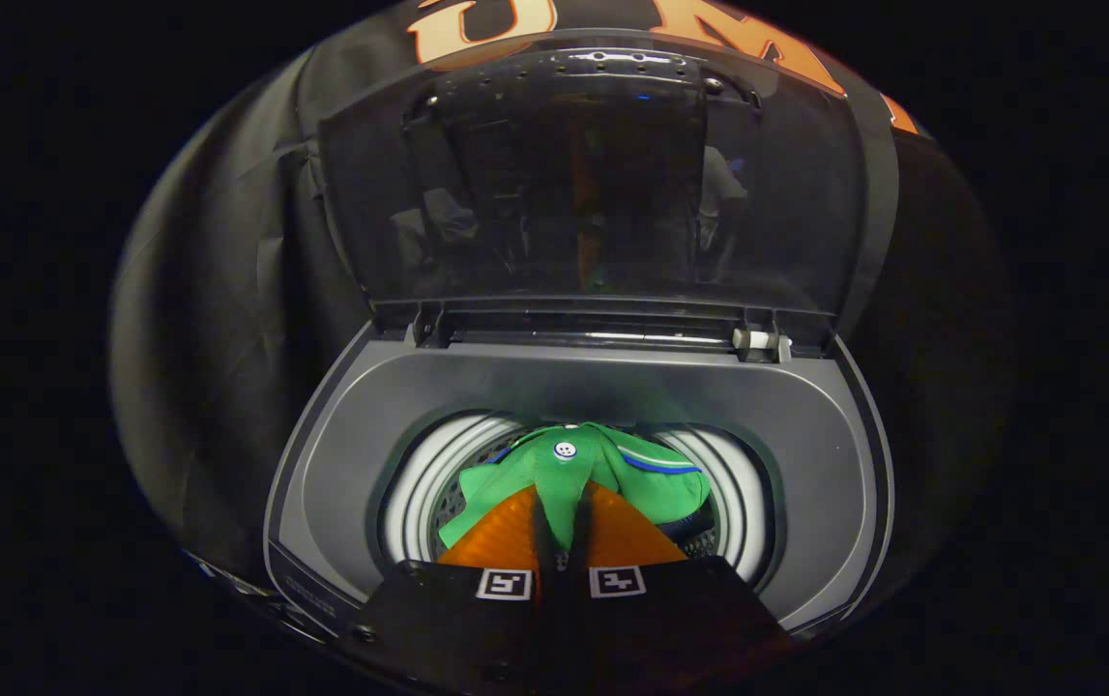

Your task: Put the clothes into the washing machine and then close the washing machine lid.

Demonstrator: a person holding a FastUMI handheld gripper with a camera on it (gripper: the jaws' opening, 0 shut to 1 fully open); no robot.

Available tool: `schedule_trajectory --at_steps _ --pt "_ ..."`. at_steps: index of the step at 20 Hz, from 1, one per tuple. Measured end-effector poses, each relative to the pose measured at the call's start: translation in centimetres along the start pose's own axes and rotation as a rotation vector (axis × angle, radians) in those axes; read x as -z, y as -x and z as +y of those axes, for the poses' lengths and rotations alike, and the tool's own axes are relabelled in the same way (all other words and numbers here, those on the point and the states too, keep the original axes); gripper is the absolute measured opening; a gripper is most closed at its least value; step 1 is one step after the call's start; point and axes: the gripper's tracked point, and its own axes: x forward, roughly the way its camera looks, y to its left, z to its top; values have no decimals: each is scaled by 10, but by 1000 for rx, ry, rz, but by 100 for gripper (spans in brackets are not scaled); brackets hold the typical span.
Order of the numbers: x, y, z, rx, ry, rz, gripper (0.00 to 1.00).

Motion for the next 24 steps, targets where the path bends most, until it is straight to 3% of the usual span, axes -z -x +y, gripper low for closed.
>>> schedule_trajectory --at_steps 3,8,20,24 --pt "-3 -2 -6 21 -36 6 11" --pt "7 3 -9 41 4 61 100" --pt "18 18 -6 36 -41 87 99" --pt "-8 50 -4 24 -52 -2 99"
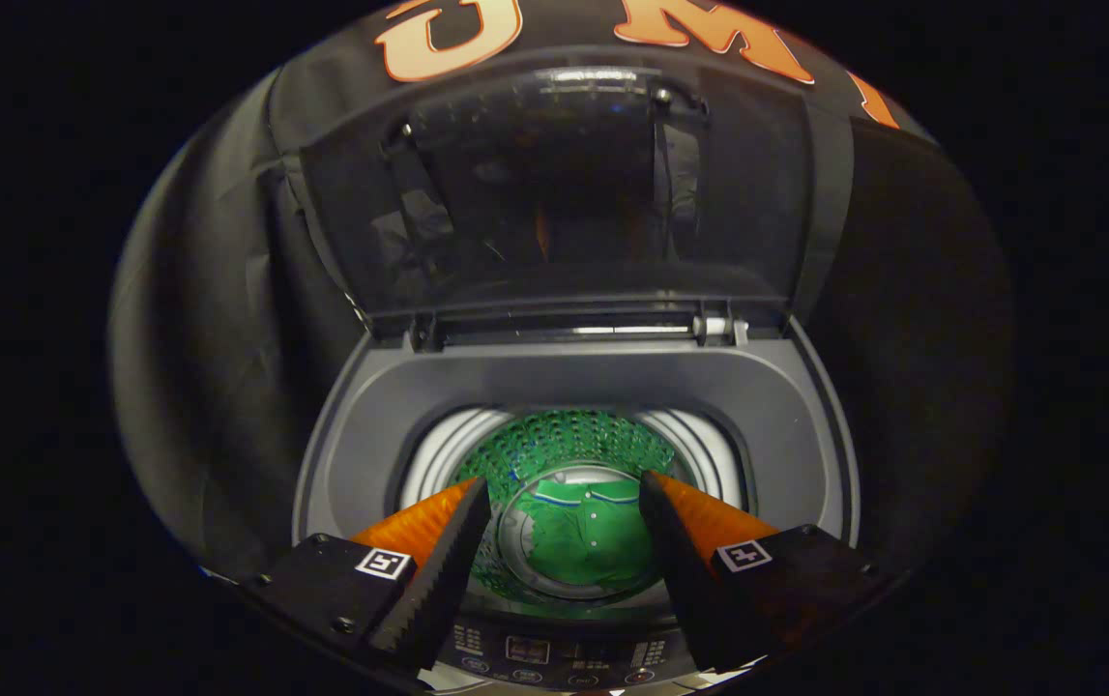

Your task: Put the clothes into the washing machine and then close the washing machine lid.

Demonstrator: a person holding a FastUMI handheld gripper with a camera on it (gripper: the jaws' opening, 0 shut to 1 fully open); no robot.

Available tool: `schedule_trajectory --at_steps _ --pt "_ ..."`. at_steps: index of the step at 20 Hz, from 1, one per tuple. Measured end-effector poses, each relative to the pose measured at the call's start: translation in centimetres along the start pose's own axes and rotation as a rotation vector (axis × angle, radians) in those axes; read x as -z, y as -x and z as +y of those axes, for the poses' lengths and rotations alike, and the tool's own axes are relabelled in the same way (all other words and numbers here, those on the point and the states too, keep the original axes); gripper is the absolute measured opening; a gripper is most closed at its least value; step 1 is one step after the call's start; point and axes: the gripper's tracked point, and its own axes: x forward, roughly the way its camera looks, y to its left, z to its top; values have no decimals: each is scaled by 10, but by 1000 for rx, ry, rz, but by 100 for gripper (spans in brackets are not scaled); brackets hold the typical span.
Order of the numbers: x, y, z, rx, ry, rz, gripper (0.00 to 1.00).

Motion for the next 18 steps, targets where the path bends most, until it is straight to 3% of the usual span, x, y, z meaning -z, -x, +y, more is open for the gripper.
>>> schedule_trajectory --at_steps 5,11,15,18 --pt "-66 75 12 -52 -9 -155 99" --pt "-183 156 15 -95 -20 -366 99" --pt "-261 171 1 -85 4 -461 98" --pt "-306 148 -15 -56 33 -483 99"
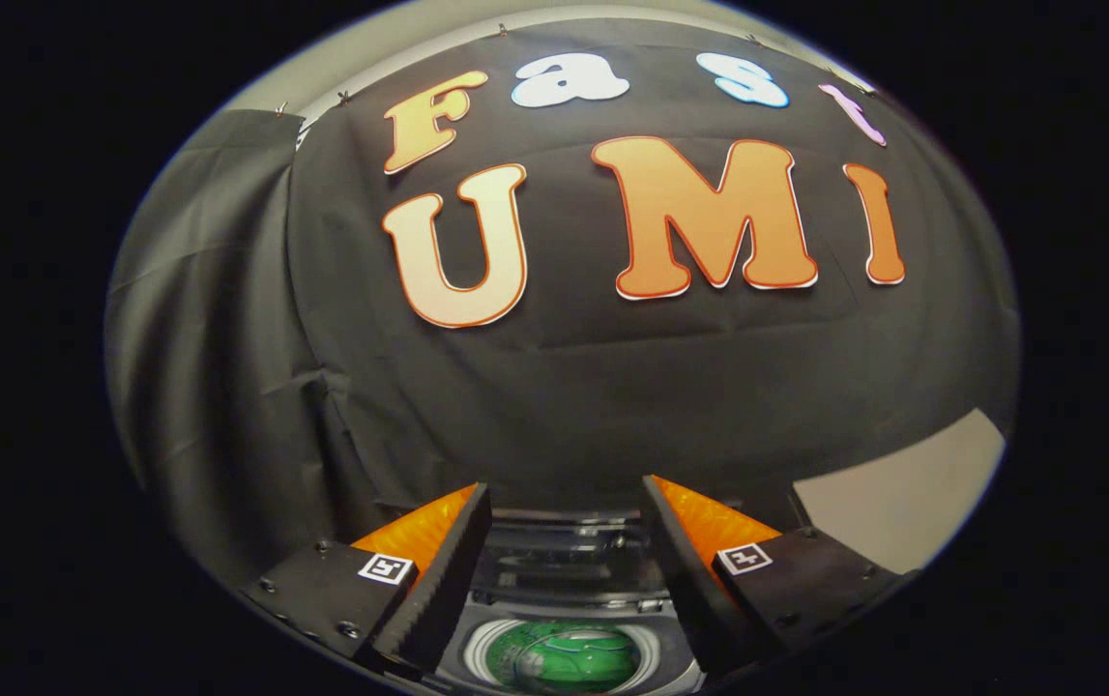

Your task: Put the clothes into the washing machine and then close the washing machine lid.

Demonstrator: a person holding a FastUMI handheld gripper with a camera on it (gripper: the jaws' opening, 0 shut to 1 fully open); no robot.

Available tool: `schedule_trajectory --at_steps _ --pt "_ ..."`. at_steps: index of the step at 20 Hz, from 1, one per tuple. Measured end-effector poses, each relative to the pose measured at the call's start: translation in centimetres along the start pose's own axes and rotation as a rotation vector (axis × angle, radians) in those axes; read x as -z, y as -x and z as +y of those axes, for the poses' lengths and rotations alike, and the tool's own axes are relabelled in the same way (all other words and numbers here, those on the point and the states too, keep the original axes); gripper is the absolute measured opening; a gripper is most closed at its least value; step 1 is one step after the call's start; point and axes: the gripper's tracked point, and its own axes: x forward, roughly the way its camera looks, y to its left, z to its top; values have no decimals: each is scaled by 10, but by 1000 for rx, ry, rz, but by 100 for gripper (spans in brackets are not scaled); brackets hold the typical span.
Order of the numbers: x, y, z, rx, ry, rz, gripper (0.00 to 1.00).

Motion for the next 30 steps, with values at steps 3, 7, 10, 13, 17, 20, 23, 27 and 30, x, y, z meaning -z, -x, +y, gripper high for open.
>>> schedule_trajectory --at_steps 3,7,10,13,17,20,23,27,30 --pt "15 -49 -21 26 -1 81 99" --pt "32 -90 -36 47 -12 128 99" --pt "38 -108 -40 55 8 154 99" --pt "51 -118 -38 54 23 184 99" --pt "62 -140 -40 52 22 162 99" --pt "64 -139 -42 32 25 159 99" --pt "64 -132 -41 40 30 141 99" --pt "70 -98 -34 34 29 118 99" --pt "82 -70 -30 37 29 116 99"
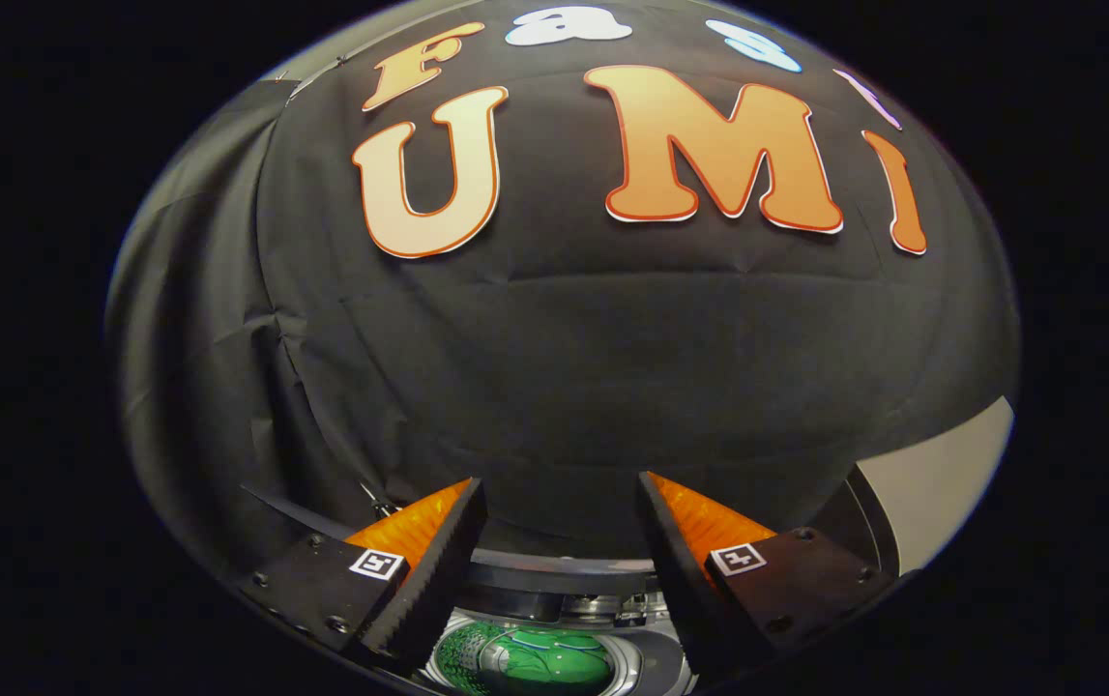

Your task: Put the clothes into the washing machine and then close the washing machine lid.

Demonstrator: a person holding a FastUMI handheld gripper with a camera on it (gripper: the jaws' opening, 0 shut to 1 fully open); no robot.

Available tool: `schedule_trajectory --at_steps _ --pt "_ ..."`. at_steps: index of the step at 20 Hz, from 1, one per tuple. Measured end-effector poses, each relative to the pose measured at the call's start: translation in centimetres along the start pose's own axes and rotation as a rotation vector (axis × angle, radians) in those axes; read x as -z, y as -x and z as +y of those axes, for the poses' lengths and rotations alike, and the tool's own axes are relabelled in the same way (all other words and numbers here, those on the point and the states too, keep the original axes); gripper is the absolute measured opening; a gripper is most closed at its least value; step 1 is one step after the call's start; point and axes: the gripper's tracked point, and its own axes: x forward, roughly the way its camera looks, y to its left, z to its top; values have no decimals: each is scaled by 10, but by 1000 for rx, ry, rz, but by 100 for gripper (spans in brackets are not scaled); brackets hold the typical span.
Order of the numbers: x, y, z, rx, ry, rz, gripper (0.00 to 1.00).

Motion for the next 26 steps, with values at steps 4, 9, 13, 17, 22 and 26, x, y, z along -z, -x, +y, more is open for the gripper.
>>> schedule_trajectory --at_steps 4,9,13,17,22,26 --pt "17 29 5 -4 10 -23 99" --pt "35 52 8 -5 19 -41 99" --pt "53 66 10 -15 30 -23 99" --pt "102 85 4 -12 22 44 99" --pt "154 94 2 -22 -19 119 100" --pt "152 100 4 -29 -35 120 100"
